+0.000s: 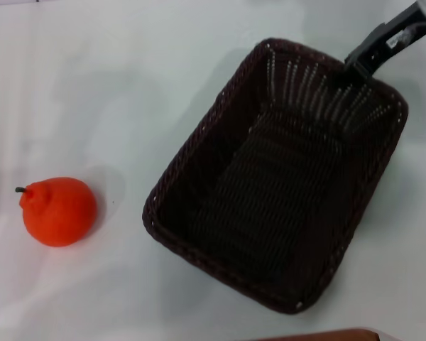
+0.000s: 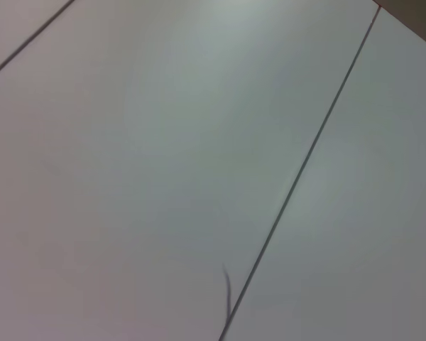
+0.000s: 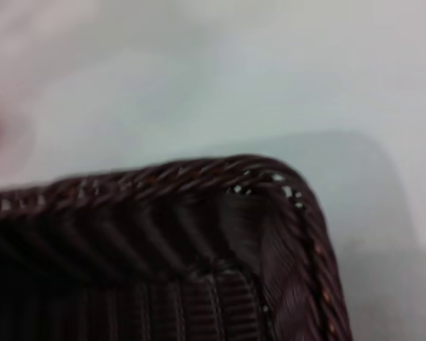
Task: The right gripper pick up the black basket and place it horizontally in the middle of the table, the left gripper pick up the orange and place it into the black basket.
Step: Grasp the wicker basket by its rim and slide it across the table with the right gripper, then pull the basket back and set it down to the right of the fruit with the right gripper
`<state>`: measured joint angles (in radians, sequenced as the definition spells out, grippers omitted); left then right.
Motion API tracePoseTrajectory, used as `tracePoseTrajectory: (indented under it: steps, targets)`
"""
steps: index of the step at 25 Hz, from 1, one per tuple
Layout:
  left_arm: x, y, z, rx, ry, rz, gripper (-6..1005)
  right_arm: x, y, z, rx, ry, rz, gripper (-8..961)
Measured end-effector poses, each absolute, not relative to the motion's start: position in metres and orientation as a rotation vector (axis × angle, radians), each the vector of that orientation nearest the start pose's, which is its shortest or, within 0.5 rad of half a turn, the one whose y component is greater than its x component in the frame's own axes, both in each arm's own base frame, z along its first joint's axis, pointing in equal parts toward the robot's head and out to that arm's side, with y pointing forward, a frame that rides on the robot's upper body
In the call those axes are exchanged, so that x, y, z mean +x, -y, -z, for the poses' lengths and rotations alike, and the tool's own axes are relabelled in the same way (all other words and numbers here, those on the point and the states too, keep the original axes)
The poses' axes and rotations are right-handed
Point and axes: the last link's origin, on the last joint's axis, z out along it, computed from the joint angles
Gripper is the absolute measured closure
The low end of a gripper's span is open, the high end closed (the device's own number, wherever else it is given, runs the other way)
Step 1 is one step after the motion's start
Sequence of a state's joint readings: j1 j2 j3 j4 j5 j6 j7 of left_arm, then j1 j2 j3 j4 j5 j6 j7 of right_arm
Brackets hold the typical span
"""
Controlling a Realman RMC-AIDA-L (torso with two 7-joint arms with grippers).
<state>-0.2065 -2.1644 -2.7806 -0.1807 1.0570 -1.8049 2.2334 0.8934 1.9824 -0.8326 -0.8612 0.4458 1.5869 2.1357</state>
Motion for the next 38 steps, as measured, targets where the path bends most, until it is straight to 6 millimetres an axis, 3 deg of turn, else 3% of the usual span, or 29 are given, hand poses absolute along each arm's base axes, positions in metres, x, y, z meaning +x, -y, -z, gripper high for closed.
tracePoseTrajectory:
  steps: [8, 16, 25, 30, 38]
  targets:
    - [-0.335, -0.223, -0.048, -1.324, 0.614, 1.438, 362, 0.224, -0.409, -0.081, 1.283, -2.891, -0.460, 750]
    - [-0.334, -0.225, -0.048, -1.326, 0.613, 1.439, 369, 0.247, -0.401, -0.090, 1.764, -3.011, -0.457, 751]
    - [-0.334, -0.228, -0.049, -1.330, 0.614, 1.436, 377, 0.268, -0.398, -0.073, 2.198, -2.965, -0.530, 751]
    - [-0.334, -0.229, -0.048, -1.338, 0.620, 1.431, 382, 0.272, -0.390, -0.046, 2.380, -2.867, -0.480, 751]
    - [-0.337, -0.231, -0.049, -1.338, 0.634, 1.410, 389, 0.283, -0.375, -0.027, 2.600, -2.707, -0.390, 750]
